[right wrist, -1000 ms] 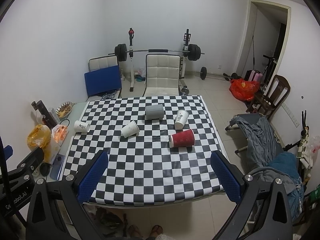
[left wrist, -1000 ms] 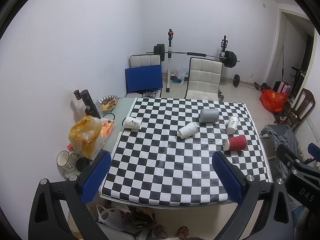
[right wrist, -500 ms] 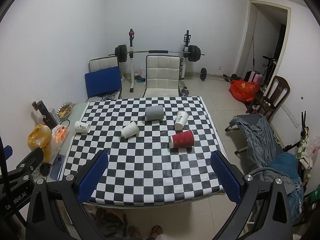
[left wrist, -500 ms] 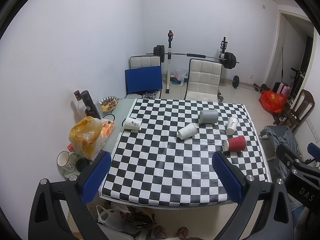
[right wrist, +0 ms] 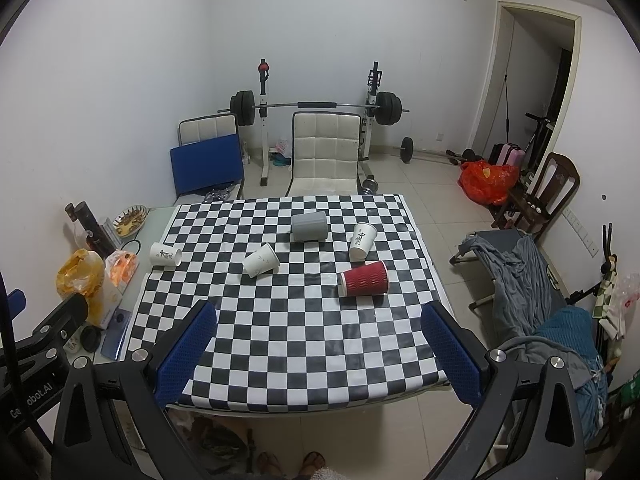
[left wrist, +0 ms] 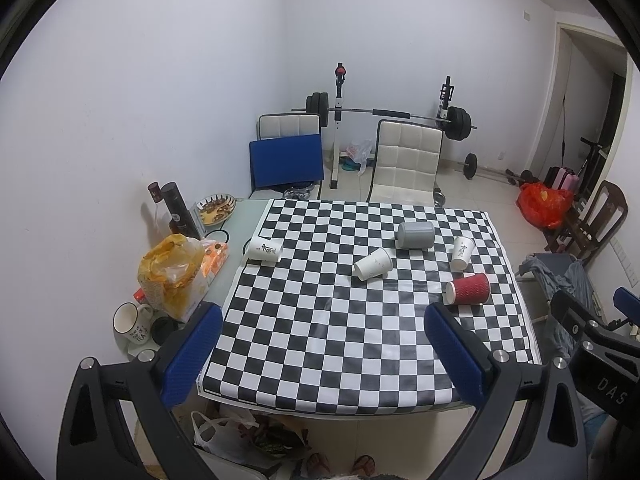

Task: Flip cup upright

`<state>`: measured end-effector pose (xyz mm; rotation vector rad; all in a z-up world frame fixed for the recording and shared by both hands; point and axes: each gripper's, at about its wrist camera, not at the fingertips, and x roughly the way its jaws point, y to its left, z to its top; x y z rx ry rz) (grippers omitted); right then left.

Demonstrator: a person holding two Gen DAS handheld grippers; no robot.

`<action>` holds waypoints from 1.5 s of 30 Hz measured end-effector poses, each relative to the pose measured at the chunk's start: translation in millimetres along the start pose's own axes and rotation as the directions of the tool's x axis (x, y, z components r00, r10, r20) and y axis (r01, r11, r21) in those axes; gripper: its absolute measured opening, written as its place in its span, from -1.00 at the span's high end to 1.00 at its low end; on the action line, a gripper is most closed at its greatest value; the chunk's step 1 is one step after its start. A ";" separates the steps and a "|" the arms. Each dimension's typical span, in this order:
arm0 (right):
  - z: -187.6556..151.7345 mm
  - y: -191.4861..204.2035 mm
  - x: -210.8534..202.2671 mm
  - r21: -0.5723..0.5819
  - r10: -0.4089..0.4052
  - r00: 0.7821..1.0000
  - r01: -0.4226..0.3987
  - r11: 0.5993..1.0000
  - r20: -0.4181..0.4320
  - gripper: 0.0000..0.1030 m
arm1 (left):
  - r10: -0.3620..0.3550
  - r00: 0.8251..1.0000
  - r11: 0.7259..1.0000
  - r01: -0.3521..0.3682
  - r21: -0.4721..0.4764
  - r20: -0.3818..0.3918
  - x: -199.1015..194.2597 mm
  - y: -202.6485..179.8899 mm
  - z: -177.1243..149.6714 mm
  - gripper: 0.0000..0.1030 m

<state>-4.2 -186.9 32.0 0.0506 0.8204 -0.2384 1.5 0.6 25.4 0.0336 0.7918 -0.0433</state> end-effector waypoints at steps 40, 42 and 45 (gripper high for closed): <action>-4.4 24.4 179.7 -0.058 0.037 0.976 -0.051 0.997 -0.217 -1.00 | 0.265 0.945 0.960 -0.277 -0.039 -0.190 129.7 12.5 -17.5 -1.00; -3.5 37.0 206.3 -0.068 0.032 0.969 -0.050 0.996 -0.243 -1.00 | 0.278 0.936 0.956 -0.291 -0.032 -0.217 151.5 17.9 -16.7 -1.00; -1.8 55.4 243.1 -0.079 0.027 0.959 -0.051 0.996 -0.282 -1.00 | 0.284 0.922 0.953 -0.302 -0.030 -0.262 189.1 29.8 -11.4 -1.00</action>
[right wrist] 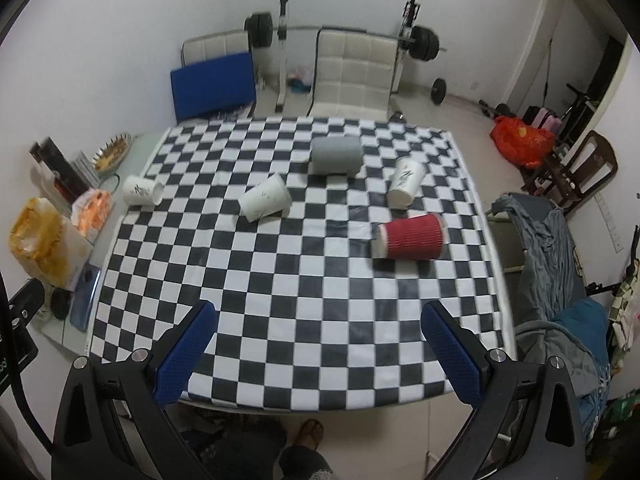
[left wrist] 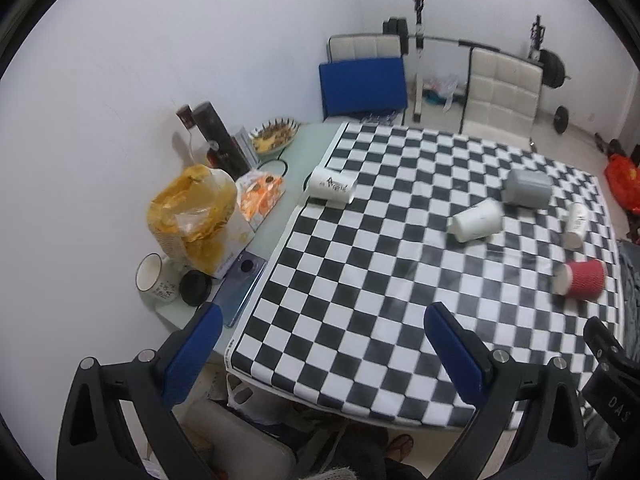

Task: Flip cup upright
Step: 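Move the left tool toward the white calligraphy paper cup lying on its side, then close the left gripper around the white calligraphy cup's body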

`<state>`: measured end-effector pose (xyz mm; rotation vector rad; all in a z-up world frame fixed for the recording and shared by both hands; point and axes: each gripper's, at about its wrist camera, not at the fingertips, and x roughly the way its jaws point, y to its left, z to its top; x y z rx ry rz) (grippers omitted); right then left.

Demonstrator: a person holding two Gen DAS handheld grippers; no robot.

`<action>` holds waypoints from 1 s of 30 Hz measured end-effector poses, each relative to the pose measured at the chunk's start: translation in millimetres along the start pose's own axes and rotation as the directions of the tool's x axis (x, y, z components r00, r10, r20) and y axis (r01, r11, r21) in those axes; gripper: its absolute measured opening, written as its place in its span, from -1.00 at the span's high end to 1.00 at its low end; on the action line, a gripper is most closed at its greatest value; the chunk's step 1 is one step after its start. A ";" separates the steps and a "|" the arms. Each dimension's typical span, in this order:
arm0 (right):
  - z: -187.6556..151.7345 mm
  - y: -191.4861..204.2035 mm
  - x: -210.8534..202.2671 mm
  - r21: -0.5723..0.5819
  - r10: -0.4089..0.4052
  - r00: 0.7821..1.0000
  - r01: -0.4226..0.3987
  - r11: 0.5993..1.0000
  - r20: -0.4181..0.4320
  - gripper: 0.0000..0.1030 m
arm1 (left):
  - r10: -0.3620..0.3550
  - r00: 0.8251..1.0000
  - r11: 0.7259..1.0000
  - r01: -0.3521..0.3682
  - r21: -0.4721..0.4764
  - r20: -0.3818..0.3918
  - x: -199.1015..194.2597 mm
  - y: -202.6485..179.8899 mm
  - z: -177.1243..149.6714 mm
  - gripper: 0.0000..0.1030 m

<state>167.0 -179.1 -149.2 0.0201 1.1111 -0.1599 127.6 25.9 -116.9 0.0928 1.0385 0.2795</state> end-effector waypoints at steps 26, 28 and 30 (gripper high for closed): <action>166.7 180.5 302.0 -0.108 0.006 0.937 -0.047 0.993 -0.349 -1.00 | -0.337 0.851 0.866 0.112 -0.488 -0.403 316.0 52.0 144.4 -0.99; 175.2 192.4 321.3 -0.130 -0.006 0.929 -0.046 0.990 -0.370 -1.00 | -0.373 0.830 0.838 0.109 -0.535 -0.415 334.5 52.8 147.9 -0.99; 182.5 203.8 337.8 -0.152 -0.019 0.923 -0.043 0.987 -0.385 -1.00 | -0.404 0.811 0.814 0.108 -0.571 -0.423 348.1 52.0 150.0 -0.99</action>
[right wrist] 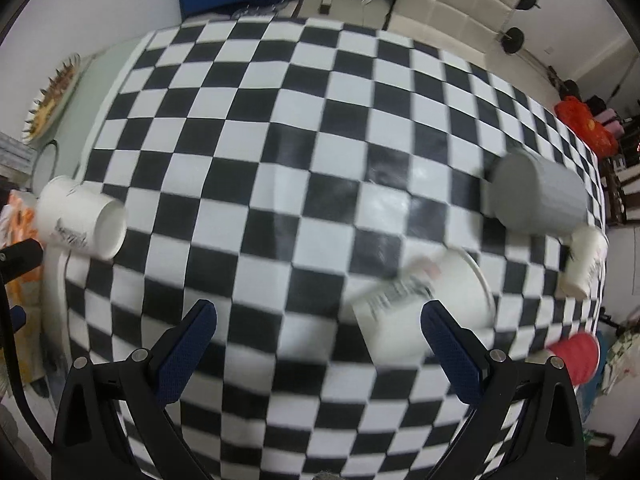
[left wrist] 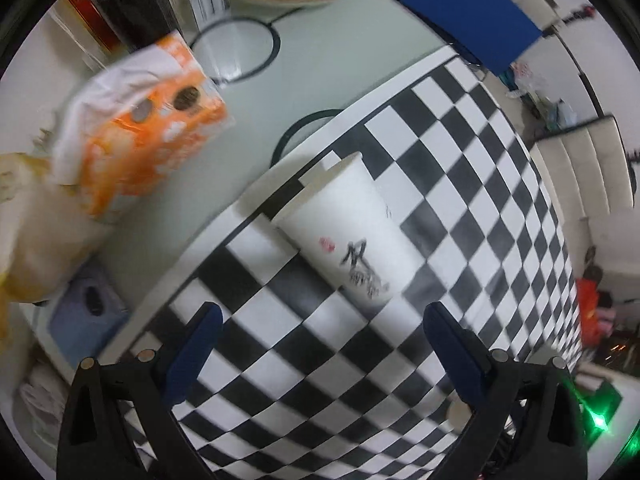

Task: Flip cup upright
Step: 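Close the left gripper around the white calligraphy cup's body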

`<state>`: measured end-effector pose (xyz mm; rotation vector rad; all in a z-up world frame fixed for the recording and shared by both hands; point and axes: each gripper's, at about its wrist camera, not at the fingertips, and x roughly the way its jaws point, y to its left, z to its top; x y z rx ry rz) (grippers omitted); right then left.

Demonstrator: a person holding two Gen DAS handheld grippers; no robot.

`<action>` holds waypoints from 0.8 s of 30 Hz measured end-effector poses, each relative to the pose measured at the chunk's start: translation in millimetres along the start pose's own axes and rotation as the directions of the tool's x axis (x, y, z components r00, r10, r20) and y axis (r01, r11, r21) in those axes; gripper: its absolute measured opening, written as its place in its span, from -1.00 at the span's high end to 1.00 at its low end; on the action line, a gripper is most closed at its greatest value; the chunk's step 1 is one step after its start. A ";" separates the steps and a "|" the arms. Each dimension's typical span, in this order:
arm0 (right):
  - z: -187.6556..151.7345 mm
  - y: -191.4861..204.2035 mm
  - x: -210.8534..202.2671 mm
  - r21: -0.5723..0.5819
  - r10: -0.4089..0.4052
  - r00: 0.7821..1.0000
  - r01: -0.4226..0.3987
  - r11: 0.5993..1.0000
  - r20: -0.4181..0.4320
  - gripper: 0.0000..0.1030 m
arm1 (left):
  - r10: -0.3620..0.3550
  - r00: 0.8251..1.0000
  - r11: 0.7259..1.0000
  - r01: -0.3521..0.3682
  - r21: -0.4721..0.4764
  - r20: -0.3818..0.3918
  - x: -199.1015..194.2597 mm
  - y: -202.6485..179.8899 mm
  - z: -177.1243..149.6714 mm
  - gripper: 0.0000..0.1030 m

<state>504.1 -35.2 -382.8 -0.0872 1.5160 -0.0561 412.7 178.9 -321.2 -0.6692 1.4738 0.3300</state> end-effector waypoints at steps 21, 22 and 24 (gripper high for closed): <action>48.0 33.7 35.5 -0.059 -0.054 0.997 0.050 0.997 -0.053 -1.00 | 0.104 0.993 0.974 -0.115 0.193 0.063 30.2 -30.5 34.3 -0.36; 47.2 32.4 33.9 -0.058 -0.054 0.997 0.051 0.997 -0.051 -1.00 | 0.121 0.990 0.963 -0.136 0.233 0.079 28.7 -35.3 31.7 -0.35; 44.5 32.6 28.7 -0.058 -0.054 0.997 0.051 0.997 -0.047 -1.00 | 0.139 0.985 0.942 -0.164 0.295 0.103 23.8 -41.6 25.8 -0.34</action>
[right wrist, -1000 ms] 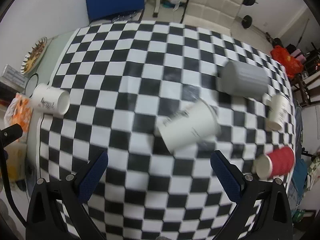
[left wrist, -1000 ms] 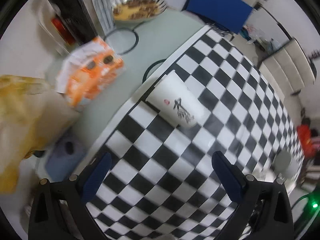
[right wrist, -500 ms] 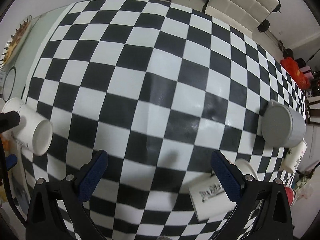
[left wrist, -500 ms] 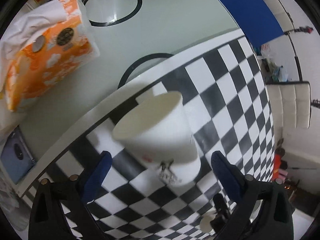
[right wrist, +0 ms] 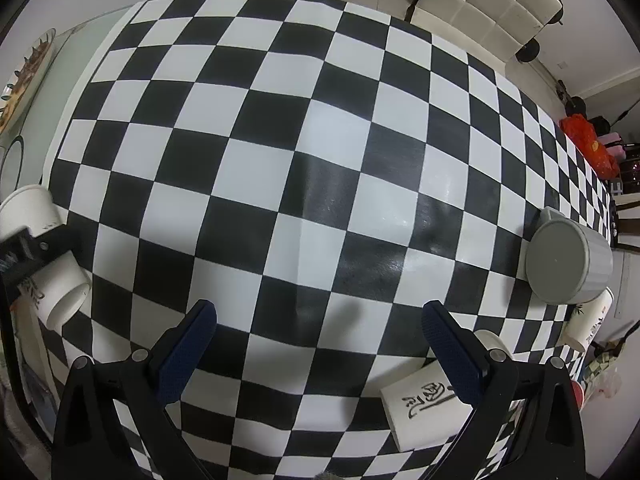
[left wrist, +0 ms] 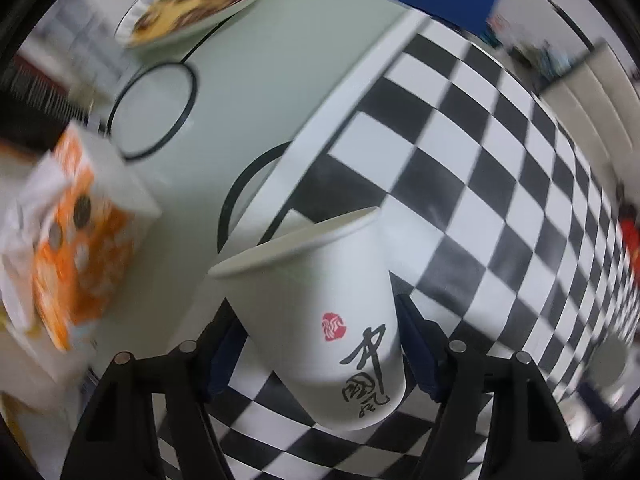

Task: Flip cup upright
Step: 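Close the left gripper around the white calligraphy cup's body, then lift the white cup and rotate the left tool to turn it upright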

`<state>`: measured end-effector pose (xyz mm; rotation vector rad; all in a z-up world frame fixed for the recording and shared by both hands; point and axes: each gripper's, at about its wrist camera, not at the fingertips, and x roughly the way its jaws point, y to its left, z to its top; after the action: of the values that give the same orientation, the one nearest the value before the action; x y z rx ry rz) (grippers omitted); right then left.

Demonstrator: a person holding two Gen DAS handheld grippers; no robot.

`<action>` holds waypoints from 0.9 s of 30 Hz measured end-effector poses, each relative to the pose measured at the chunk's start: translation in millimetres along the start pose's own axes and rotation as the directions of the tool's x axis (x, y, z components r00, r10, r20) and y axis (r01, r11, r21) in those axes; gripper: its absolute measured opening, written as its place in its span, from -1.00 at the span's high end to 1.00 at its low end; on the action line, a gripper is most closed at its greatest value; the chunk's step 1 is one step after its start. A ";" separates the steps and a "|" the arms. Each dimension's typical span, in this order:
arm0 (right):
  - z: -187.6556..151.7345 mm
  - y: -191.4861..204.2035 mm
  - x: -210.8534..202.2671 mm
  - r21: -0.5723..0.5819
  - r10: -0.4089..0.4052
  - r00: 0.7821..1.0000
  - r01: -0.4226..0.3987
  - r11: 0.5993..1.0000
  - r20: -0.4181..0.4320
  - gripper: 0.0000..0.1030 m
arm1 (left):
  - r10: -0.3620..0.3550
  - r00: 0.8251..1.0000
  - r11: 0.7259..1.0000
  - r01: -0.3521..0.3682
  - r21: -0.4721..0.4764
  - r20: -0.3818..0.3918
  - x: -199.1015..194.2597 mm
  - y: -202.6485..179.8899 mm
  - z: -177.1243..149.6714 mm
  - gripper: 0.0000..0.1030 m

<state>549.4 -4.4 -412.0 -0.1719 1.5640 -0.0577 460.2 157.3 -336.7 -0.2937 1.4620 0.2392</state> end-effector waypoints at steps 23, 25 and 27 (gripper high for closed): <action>-166.4 -89.8 -93.1 0.077 0.028 0.993 -0.036 0.996 0.112 -1.00 | -0.045 0.991 0.915 -0.009 0.404 0.126 -112.5 -78.5 -163.4 -0.31; -198.1 -105.6 -91.0 0.097 0.027 0.994 -0.038 0.995 0.104 -1.00 | -0.052 0.994 0.903 0.005 0.429 0.097 -111.4 -85.5 -190.1 -0.31; -225.1 -119.3 -85.5 0.116 0.031 0.995 -0.042 0.992 0.092 -1.00 | -0.061 0.997 0.892 0.031 0.450 0.051 -104.0 -93.7 -217.8 -0.31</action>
<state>332.9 -126.0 -309.5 -0.0516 1.4687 -0.1120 277.4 -2.6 -246.8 0.0569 1.4005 -0.1317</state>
